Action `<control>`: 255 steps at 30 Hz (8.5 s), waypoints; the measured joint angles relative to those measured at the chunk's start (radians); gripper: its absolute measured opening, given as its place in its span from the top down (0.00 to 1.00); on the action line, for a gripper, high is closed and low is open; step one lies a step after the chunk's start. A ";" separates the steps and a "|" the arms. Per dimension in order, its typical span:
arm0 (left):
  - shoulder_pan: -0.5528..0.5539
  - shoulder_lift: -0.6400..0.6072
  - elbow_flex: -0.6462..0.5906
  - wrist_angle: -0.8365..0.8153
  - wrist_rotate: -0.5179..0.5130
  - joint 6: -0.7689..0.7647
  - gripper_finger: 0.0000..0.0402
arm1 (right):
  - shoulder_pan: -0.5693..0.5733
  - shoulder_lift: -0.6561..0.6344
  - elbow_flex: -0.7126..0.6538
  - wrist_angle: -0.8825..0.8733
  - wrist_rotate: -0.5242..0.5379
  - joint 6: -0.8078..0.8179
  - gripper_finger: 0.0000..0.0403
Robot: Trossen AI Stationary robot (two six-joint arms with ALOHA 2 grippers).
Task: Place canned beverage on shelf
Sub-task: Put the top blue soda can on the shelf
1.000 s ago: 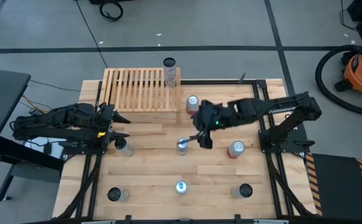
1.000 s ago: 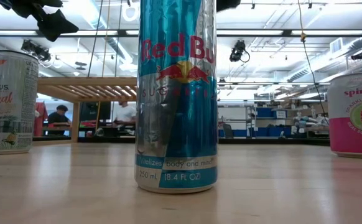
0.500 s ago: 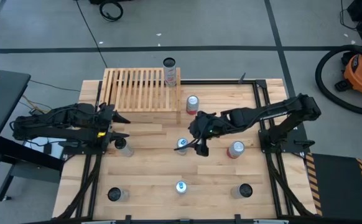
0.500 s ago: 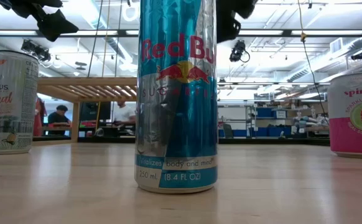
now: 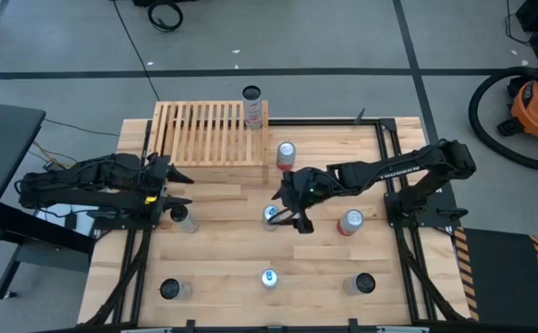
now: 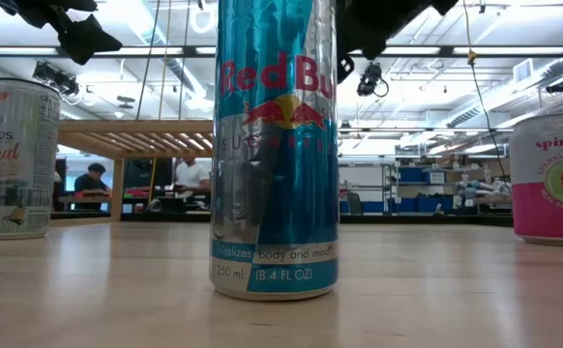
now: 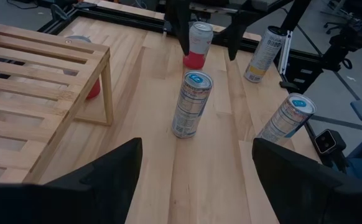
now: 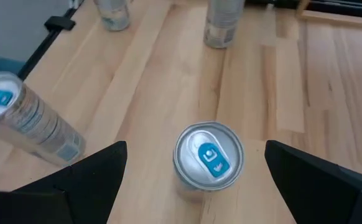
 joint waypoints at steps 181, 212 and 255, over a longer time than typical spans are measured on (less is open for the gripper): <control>0.000 0.000 0.000 0.000 -0.005 0.000 0.22 | -0.445 0.565 1.134 -0.359 -0.110 -0.025 0.38; 0.000 0.000 0.000 -0.004 -0.005 -0.001 0.22 | -0.446 0.549 1.126 -0.334 -0.091 -0.102 0.37; 0.000 0.000 0.000 -0.053 -0.005 -0.001 0.22 | -0.407 0.573 1.129 -0.369 0.034 0.074 0.34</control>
